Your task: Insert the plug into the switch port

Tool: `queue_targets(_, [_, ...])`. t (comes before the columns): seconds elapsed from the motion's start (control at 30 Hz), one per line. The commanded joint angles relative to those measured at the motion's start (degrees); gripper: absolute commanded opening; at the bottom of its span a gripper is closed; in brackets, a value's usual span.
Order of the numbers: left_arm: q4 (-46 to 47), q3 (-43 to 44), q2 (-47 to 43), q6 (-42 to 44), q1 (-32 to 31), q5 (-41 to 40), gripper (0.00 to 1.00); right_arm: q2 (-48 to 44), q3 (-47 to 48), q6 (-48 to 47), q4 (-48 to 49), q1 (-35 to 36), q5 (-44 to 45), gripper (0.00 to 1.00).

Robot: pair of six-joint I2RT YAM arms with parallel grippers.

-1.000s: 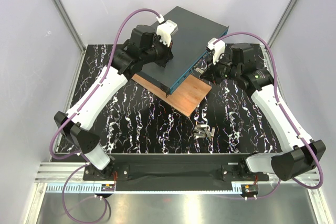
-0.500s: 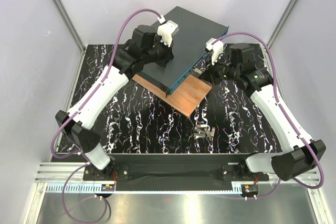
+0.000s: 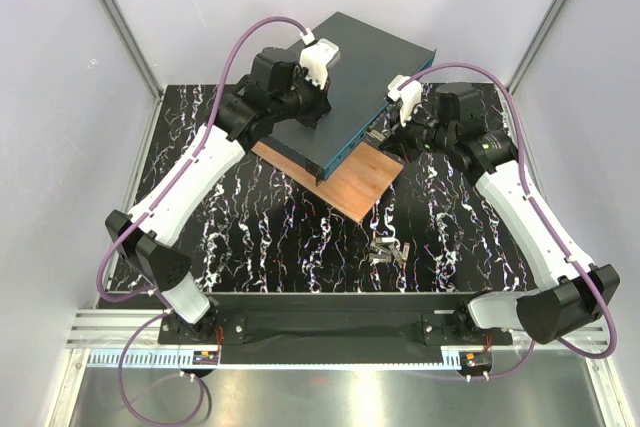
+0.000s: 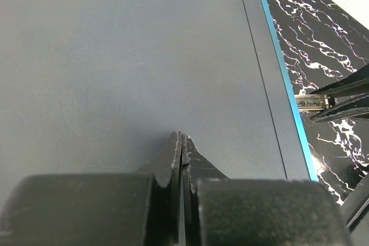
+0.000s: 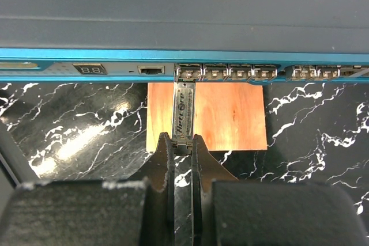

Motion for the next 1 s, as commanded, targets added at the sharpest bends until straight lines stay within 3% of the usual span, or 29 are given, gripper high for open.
queue_targets(0.0, [1.7,2.4,-0.3,-0.1,0.2,1.0,0.00,-0.1,-0.3,-2.3,2.7,1.1,-0.2,0.00])
queue_targets(0.3, [2.0,2.8,-0.2,-0.2,0.2,1.1,0.00,0.7,1.6,-3.5,3.2,-1.0,-0.5,0.00])
queue_targets(0.63, [1.9,3.4,0.6,-0.2,0.2,1.4,0.00,3.8,6.5,-0.6,0.1,-1.9,-7.8,0.00])
queue_targets(0.97, [2.1,3.6,0.8,-0.4,0.2,1.5,0.00,5.9,10.0,2.3,-1.7,0.2,-4.9,0.00])
